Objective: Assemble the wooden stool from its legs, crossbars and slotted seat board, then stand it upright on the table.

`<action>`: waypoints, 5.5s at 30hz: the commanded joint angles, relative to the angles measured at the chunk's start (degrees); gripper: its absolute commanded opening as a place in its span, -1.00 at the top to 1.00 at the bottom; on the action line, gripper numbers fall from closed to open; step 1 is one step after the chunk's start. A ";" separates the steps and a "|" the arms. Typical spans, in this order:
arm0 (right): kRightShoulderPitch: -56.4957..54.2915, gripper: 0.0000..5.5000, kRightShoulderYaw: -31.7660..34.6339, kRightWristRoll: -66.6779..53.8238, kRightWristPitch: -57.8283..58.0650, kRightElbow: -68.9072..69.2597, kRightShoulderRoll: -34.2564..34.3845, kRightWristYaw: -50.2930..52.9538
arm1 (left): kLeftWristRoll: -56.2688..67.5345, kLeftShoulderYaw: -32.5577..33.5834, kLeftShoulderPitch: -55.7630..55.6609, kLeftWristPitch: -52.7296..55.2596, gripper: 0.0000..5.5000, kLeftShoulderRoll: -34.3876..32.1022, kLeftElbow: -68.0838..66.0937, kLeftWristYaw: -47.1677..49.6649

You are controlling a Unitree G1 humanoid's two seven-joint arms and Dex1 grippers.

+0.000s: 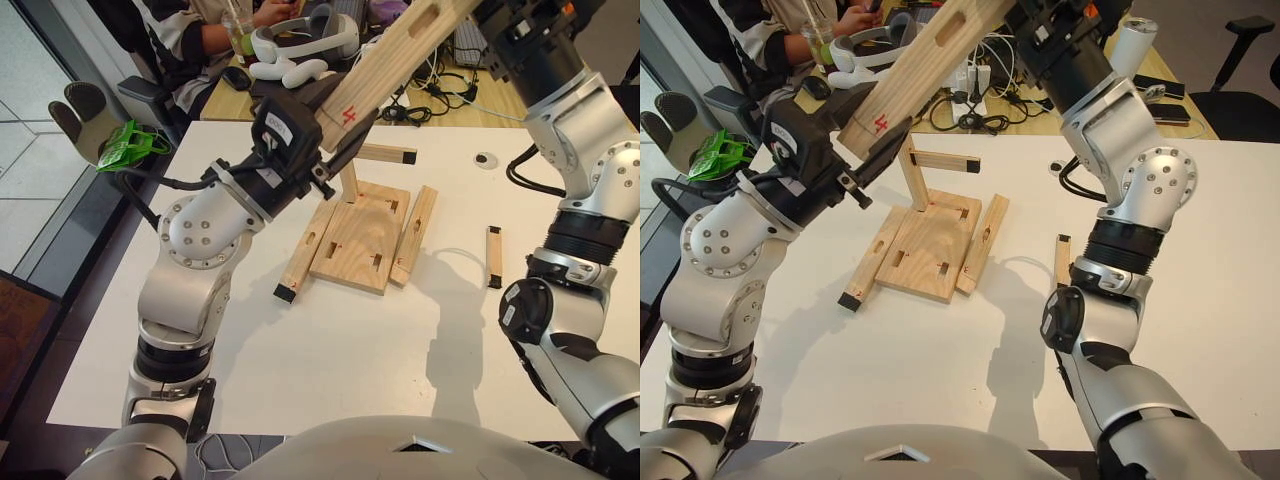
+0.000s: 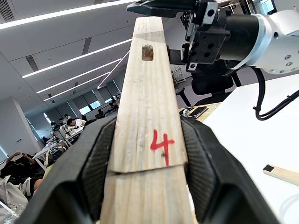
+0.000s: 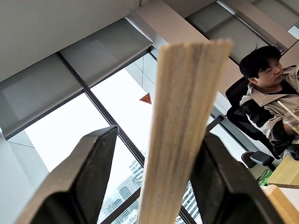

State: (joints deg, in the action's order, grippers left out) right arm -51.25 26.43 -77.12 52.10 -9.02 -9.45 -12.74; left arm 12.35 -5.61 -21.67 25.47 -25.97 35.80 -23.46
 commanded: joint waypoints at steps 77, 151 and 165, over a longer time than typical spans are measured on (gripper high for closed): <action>21.03 0.64 -2.79 40.87 -39.82 -2.90 10.72 19.80 | -17.31 -10.77 16.54 23.95 -0.12 -17.01 -10.72 -14.31; 14.25 0.64 -14.90 60.25 -60.74 -30.09 9.88 2.62 | -9.46 -13.98 1.25 29.91 -0.12 -0.02 -10.56 -0.47; 16.57 0.64 -26.09 73.11 -55.46 -23.46 11.47 13.40 | -5.91 -7.05 -1.02 31.56 -0.12 -1.76 -10.60 -3.26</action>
State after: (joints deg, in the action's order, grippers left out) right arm -38.35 2.80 -8.06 -8.72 -31.08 1.76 -0.37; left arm 5.87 -13.81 -21.44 56.35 -26.74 24.91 -25.87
